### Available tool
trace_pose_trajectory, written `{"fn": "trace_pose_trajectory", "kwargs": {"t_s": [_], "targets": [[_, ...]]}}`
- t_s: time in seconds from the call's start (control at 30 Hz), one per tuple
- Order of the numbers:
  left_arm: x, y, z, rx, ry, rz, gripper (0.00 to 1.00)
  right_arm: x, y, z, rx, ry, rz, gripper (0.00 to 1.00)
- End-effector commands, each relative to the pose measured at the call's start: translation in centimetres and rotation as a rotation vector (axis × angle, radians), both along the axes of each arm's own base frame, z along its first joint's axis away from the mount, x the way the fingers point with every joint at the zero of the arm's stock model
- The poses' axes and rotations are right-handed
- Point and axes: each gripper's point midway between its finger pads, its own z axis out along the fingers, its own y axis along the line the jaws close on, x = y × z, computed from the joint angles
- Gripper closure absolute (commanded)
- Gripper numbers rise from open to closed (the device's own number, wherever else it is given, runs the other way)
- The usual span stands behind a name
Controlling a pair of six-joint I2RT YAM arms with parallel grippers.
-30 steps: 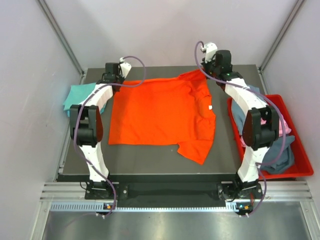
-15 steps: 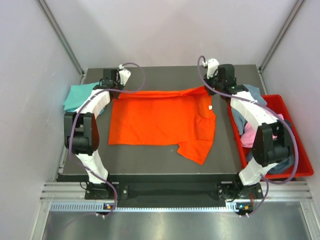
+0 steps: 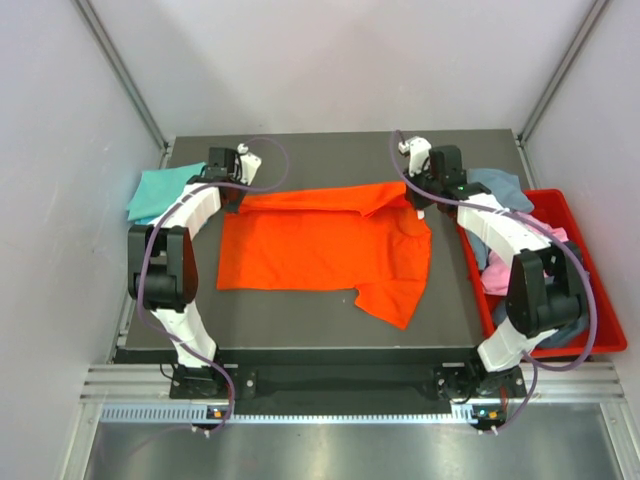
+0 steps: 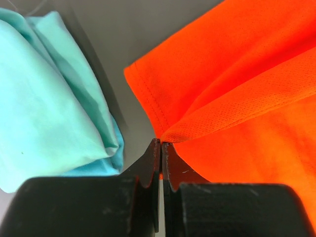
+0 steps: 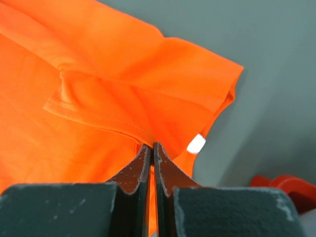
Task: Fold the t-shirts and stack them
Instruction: Fold the tshirt
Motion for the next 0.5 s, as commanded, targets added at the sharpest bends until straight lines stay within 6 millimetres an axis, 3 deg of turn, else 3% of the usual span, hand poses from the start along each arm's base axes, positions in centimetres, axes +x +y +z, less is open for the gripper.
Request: {"fn": "trace_pose_trajectory", "kwargs": {"t_s": [0.0,0.23,0.4,0.47], "targets": [[-0.7,0.1,1.5,-0.02,-0.021,0.017,1.0,-0.9,0.7,1.6,0.023,-0.043,0.026,1.0],[-1.9,0.1,0.1,-0.027,0.04,0.036,1.0,-3.1,0.9,-0.4,0.027,0.006,0.057,1.0],[-3.7,0.2,-0.4,-0.034,0.081,0.062,0.84,-4.2,0.7,-0.5,0.032,0.024,0.057,1.0],[-4.3,0.3,-0.4,-0.036,0.088,0.069,0.77,-4.6,0.7,-0.1,0.041,0.025,0.055,0.92]]}}
